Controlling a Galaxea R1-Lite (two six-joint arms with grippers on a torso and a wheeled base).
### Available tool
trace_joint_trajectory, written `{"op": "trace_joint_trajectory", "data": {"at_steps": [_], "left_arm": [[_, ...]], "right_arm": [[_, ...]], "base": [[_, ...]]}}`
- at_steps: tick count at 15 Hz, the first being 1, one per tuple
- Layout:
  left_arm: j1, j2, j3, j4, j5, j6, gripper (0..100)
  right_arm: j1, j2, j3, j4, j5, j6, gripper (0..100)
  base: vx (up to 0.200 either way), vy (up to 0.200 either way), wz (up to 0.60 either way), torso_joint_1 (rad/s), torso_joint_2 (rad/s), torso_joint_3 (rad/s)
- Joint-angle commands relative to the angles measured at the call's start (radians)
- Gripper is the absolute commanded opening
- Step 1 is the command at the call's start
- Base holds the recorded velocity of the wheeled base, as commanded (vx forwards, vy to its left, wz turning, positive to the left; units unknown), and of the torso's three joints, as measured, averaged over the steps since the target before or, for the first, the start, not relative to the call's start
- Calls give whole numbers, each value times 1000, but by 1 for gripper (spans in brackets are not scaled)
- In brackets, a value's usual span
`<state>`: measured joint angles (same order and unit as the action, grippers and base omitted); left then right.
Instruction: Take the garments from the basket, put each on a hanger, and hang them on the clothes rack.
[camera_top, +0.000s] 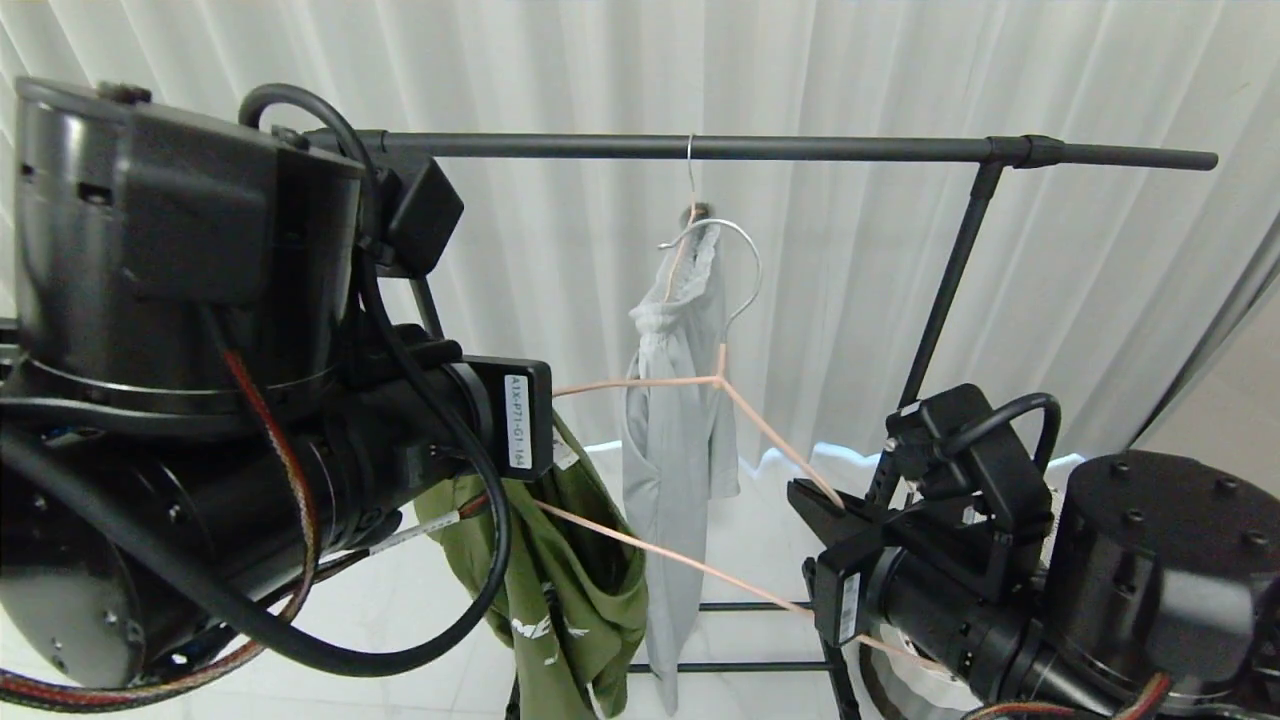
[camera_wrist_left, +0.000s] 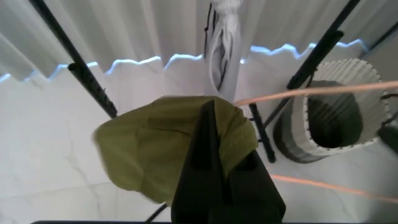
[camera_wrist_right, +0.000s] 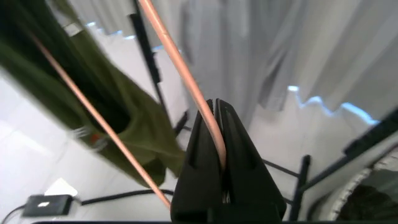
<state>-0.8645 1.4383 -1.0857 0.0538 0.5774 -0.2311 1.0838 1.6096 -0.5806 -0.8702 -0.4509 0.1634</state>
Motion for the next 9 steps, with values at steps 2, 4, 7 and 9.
{"op": "trace_joint_trajectory", "data": {"at_steps": [2, 4, 7, 9], "left_arm": [[-11, 11, -33, 0, -2, -5, 0], [-30, 10, -40, -2, -4, -21, 0], [-91, 10, -60, 0, -7, -51, 0], [-113, 11, -88, -2, -25, -53, 0]], "right_arm": [[36, 52, -25, -19, 1, 2, 0], [36, 75, -42, -27, 1, 2, 0], [62, 119, -108, -29, 4, 2, 0], [88, 130, -130, -30, 6, 2, 0]], "base": [[0, 0, 0, 0, 0, 0], [0, 0, 0, 0, 0, 0], [0, 0, 0, 0, 0, 0], [0, 0, 0, 0, 0, 0]]}}
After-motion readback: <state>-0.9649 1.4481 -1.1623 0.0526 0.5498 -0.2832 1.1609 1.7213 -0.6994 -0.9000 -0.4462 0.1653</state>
